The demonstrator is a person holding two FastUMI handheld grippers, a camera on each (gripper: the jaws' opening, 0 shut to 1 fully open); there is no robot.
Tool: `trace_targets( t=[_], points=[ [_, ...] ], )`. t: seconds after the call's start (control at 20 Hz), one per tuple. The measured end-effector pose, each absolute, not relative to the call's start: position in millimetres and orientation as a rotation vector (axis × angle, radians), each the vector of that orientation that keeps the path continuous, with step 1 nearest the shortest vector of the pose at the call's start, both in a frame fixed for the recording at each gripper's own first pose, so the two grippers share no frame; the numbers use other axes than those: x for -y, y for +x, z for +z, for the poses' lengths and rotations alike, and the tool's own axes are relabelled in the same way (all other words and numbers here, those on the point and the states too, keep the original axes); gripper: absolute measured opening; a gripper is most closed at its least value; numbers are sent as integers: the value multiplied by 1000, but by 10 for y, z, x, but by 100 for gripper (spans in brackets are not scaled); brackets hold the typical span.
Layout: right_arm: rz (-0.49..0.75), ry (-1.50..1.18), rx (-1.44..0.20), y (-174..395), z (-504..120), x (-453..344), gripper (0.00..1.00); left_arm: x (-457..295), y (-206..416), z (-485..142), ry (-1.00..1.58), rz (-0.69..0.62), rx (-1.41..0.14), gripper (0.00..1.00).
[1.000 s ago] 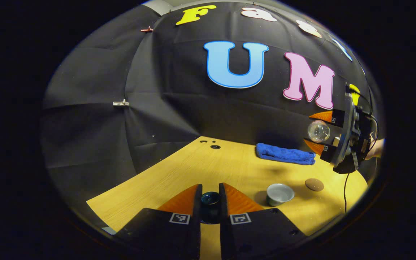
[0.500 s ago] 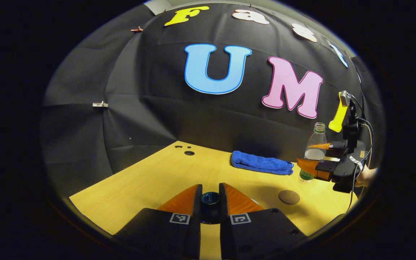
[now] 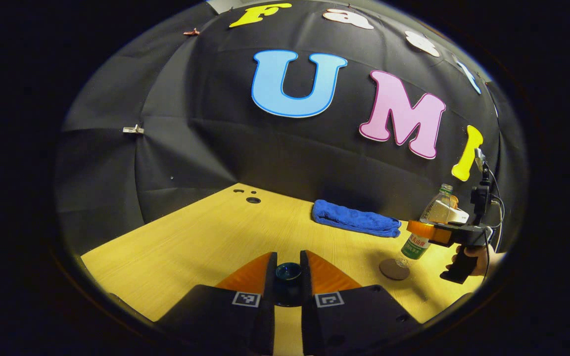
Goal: Open the teacup lid with one hand, grasp the water bottle and pour water into the teacup with the other hand; after pouring, place the water bottle on the coaster and then close the teacup lid.
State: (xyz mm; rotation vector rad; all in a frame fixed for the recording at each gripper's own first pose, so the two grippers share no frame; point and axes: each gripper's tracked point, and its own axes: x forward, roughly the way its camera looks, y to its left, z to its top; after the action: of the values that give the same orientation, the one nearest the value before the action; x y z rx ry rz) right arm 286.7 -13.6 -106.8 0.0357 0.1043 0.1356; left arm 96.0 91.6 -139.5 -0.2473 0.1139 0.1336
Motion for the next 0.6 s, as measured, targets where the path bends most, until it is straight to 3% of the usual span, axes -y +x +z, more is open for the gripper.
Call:
trace_targets(
  t=[0.15,0.2,0.25,0.4,0.55,0.6],
  points=[
    [124,13,-107,2910,-1186,155,76,-917,981,-1419,-239,133,-120,26],
    [121,-3,-113,2923,-1230,146,76,-905,984,-1429,-233,131,-120,22],
    [123,-17,-119,2912,-1272,143,77,-906,1000,-1426,-230,128,-121,26],
    [116,-38,-113,2920,-1277,157,80,-857,1034,-1420,-229,120,-116,22],
    [114,-20,-141,2885,-1346,185,82,-809,1035,-1407,-234,114,-115,26],
    [112,-15,-145,2883,-1354,192,83,-787,1035,-1409,-233,112,-115,22]
  ],
)
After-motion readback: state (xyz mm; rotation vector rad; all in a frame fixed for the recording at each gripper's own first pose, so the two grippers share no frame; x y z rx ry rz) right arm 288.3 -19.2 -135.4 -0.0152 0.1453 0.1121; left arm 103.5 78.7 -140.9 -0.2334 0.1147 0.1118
